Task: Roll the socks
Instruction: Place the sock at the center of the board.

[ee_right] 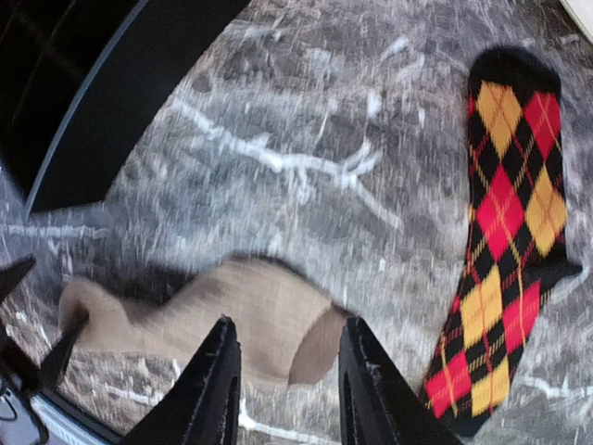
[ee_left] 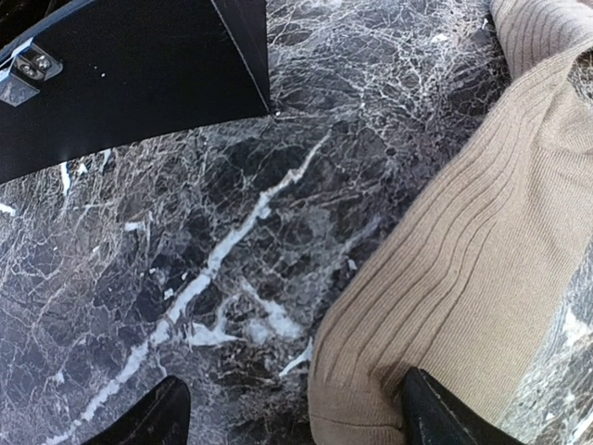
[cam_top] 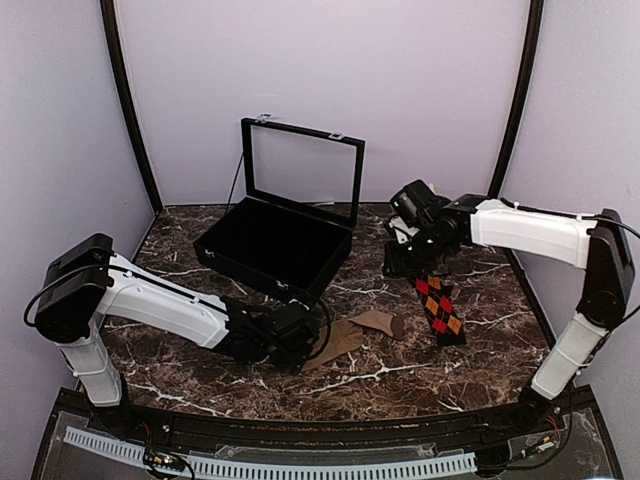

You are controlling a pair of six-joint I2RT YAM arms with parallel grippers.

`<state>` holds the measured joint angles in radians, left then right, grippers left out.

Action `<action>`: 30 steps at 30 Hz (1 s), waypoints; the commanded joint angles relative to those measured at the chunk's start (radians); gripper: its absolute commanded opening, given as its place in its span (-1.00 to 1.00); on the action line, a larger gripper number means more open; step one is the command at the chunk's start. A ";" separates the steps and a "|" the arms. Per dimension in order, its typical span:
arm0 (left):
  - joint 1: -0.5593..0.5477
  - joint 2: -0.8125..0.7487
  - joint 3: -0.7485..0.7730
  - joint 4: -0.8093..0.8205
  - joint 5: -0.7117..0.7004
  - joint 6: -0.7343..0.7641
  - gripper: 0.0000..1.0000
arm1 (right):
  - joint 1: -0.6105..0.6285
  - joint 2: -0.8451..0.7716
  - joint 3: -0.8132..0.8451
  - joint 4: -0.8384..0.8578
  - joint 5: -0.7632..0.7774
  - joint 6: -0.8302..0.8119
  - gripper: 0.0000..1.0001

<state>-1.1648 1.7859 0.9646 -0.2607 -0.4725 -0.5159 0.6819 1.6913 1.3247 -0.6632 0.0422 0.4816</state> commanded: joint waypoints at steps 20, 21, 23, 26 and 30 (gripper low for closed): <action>0.029 0.018 -0.014 -0.133 0.077 0.090 0.61 | 0.330 -0.130 -0.335 0.009 0.270 0.031 -0.24; 0.030 0.018 -0.014 -0.134 0.078 0.092 0.61 | 0.330 -0.119 -0.334 0.016 0.269 0.025 -0.24; 0.033 0.017 -0.014 -0.135 0.080 0.092 0.61 | 0.333 -0.106 -0.332 0.019 0.272 0.015 -0.24; 0.038 0.016 -0.012 -0.135 0.082 0.095 0.61 | 0.334 -0.066 -0.332 0.026 0.282 0.002 -0.23; 0.043 0.018 -0.011 -0.133 0.087 0.099 0.61 | 0.334 -0.032 -0.328 0.040 0.307 -0.021 -0.22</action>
<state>-1.1355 1.7836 0.9764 -0.2626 -0.4118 -0.4507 1.0069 1.6302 1.0000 -0.6529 0.3038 0.4946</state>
